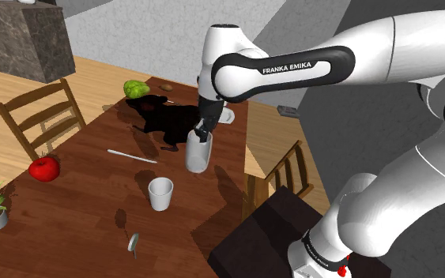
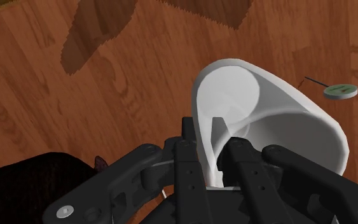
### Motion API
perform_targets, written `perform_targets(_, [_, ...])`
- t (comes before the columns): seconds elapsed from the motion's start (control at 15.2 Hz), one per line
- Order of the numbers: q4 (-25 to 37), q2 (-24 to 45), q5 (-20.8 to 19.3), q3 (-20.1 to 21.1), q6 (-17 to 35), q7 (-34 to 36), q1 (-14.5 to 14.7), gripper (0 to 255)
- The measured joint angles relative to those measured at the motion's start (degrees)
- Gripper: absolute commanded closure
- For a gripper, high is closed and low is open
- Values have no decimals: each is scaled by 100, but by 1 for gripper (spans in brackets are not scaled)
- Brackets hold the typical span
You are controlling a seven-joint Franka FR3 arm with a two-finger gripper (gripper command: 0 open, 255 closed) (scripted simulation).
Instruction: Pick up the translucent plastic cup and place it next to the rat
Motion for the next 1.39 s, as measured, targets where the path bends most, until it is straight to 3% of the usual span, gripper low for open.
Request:
perform_targets(1.19, [1205, -171, 12, -37, -1375, -43, -16, 255])
perform_targets(1.39, [1369, -64, -35, -200, -1434, -305, -134, 255])
